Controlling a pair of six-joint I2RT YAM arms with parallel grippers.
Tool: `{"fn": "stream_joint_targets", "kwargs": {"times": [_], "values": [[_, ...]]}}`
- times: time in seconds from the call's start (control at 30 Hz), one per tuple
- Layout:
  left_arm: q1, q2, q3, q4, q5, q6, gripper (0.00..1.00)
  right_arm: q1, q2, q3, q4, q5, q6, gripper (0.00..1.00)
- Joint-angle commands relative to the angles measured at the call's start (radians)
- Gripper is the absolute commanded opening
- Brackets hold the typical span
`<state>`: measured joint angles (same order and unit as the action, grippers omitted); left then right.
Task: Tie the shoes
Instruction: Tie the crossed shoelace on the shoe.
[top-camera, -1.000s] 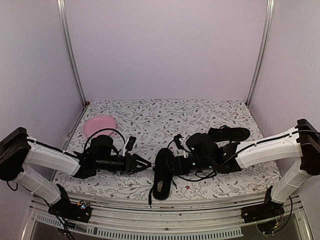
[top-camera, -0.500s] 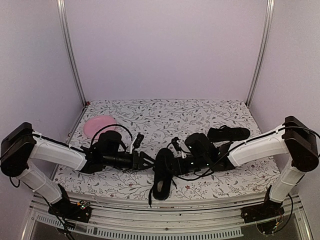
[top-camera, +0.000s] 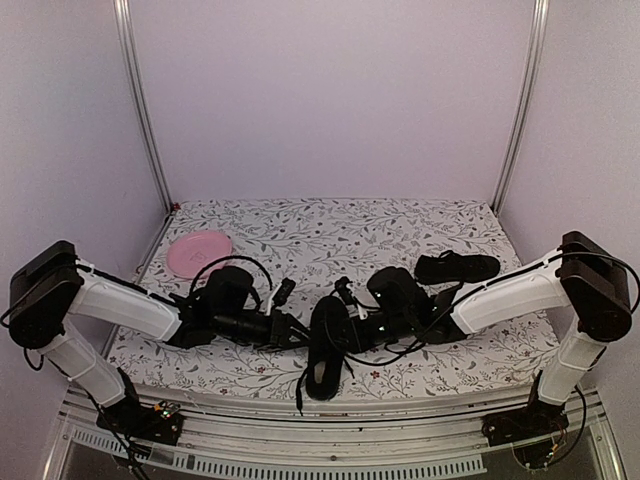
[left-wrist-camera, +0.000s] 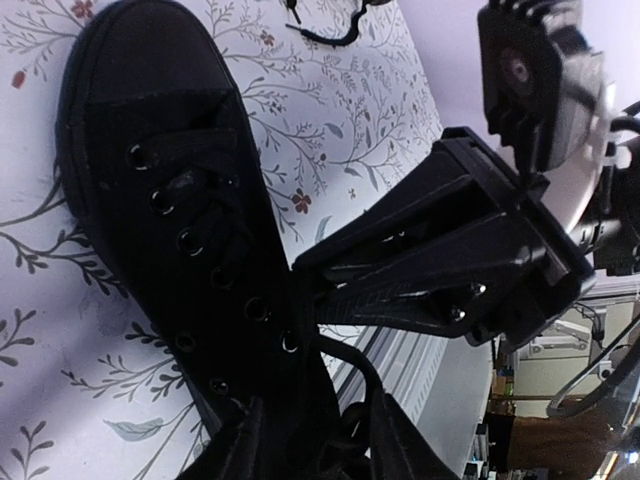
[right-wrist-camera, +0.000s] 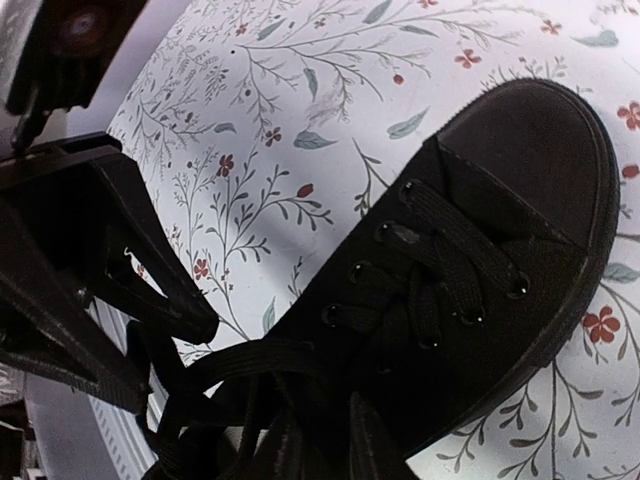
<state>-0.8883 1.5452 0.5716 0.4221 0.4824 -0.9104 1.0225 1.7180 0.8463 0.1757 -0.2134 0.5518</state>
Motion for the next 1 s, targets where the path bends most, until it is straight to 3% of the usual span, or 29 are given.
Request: {"fn": "stream_joint_targets", "kwargs": {"times": [0.0,0.53,0.8,0.97], "values": [[-0.019,0.005,0.022,-0.048,-0.01,0.016,0.33,0.005,-0.019,-0.003,0.024,-0.02,-0.017,0.13],[-0.037,0.043,0.062,-0.06,-0.019,0.043,0.21,0.052,0.002,0.04,-0.051,0.004,-0.045,0.06],[-0.037,0.067,0.083,-0.046,-0.022,0.057,0.01,0.061,0.016,0.075,-0.102,0.022,-0.062,0.06],[-0.038,0.059,0.089,-0.05,-0.038,0.067,0.0,0.068,0.025,0.092,-0.127,0.03,-0.07,0.06]]}}
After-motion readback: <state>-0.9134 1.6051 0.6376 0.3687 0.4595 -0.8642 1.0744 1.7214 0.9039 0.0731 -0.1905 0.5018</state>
